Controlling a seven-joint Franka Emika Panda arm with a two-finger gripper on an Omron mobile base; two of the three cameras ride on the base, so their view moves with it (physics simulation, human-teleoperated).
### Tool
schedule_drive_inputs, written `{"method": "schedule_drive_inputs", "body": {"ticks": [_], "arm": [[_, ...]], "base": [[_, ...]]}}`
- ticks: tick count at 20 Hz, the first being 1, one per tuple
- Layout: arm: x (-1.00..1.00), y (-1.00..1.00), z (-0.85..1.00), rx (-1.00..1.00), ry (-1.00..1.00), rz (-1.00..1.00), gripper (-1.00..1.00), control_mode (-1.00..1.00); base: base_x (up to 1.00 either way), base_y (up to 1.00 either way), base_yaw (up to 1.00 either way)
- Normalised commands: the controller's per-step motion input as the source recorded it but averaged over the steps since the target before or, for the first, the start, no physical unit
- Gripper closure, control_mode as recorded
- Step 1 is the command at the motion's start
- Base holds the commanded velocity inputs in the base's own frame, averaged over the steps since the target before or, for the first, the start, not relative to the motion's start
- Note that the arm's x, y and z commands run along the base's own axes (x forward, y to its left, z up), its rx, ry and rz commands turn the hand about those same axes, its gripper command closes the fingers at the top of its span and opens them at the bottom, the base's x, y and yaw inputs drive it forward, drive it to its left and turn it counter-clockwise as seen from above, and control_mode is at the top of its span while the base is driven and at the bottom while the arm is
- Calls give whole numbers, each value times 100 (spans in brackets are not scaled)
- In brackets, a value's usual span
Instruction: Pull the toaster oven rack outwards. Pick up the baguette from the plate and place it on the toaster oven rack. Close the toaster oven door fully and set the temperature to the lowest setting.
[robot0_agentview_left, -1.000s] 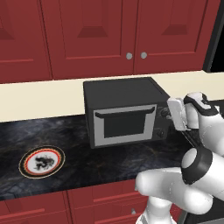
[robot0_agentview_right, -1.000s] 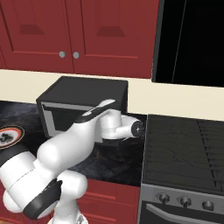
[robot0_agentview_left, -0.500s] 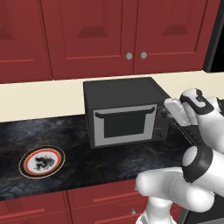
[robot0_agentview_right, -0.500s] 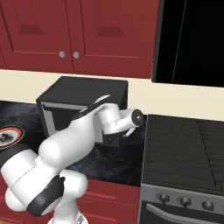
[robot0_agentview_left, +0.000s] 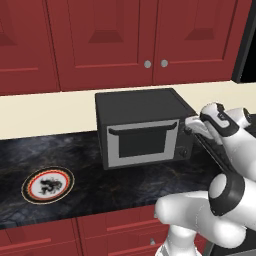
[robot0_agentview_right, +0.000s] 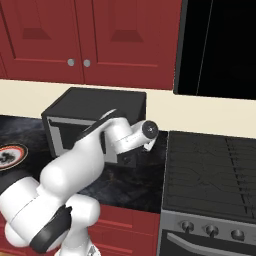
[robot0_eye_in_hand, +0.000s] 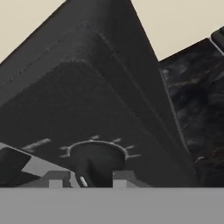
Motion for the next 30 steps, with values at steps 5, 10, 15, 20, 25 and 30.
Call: {"method": "schedule_drive_inputs", "body": {"ticks": [5, 10, 15, 20, 25, 30], "arm": [[0, 0, -38, -33, -19, 18, 100, -100], [0, 0, -41, -35, -21, 19, 100, -100], [0, 1, -46, -39, -24, 22, 100, -100], [0, 0, -48, -39, -23, 24, 100, -100], [0, 0, -47, -38, -16, 26, 100, -100], [0, 0, -46, -37, -9, 27, 100, -100]], "base": [[0, 0, 0], [0, 0, 0], [0, 0, 0], [0, 0, 0], [0, 0, 0], [0, 0, 0]]}}
